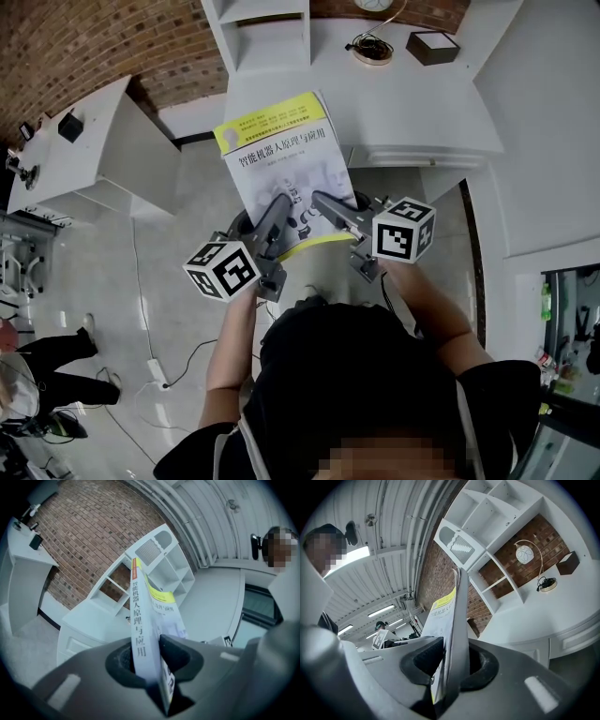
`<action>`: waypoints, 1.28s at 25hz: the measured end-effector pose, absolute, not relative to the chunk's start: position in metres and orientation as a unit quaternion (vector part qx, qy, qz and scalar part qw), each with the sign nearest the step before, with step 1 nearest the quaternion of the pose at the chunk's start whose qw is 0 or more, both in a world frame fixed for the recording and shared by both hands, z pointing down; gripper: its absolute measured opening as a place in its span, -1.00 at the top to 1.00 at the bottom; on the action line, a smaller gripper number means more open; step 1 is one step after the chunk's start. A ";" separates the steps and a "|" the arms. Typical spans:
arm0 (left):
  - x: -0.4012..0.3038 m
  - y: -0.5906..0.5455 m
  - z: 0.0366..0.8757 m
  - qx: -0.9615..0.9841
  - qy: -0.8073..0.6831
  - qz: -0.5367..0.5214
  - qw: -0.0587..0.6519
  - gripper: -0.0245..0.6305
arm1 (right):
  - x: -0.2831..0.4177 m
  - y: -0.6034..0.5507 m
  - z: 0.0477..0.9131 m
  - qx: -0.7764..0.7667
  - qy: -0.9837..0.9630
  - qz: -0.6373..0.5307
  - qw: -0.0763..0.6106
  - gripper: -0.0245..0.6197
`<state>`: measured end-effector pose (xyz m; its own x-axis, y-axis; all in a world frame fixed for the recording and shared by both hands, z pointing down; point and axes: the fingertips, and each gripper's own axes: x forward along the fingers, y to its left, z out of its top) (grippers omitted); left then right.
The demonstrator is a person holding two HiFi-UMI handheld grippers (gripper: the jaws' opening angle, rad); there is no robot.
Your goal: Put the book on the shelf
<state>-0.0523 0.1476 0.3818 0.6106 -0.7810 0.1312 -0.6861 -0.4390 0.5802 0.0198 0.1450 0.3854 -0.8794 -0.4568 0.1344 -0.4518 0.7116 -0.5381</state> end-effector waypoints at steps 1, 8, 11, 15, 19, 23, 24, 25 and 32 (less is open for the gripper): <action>-0.057 0.136 0.381 0.844 -0.434 -0.077 0.305 0.64 | 0.015 0.133 0.385 -0.245 0.924 -0.292 0.005 0.66; -0.065 0.133 0.385 0.850 -0.423 -0.071 0.307 0.64 | 0.008 0.132 0.389 -0.256 0.920 -0.295 0.006 0.66; -0.072 0.142 0.385 0.853 -0.416 -0.069 0.308 0.64 | 0.000 0.143 0.388 -0.265 0.918 -0.295 0.005 0.66; -0.063 0.125 0.386 0.849 -0.415 -0.073 0.317 0.64 | 0.009 0.125 0.388 -0.266 0.916 -0.301 -0.003 0.66; -0.062 0.116 0.382 0.850 -0.419 -0.072 0.311 0.64 | 0.010 0.115 0.385 -0.261 0.919 -0.297 0.002 0.66; -0.060 0.119 0.384 0.850 -0.422 -0.076 0.307 0.64 | 0.012 0.118 0.388 -0.257 0.921 -0.291 0.002 0.66; -0.060 0.119 0.384 0.850 -0.422 -0.076 0.305 0.64 | 0.012 0.118 0.388 -0.257 0.922 -0.289 0.003 0.66; -0.060 0.119 0.384 0.851 -0.423 -0.075 0.302 0.64 | 0.012 0.117 0.388 -0.256 0.923 -0.287 0.004 0.66; -0.054 0.103 0.383 0.852 -0.428 -0.076 0.292 0.64 | 0.018 0.100 0.387 -0.254 0.926 -0.279 0.009 0.66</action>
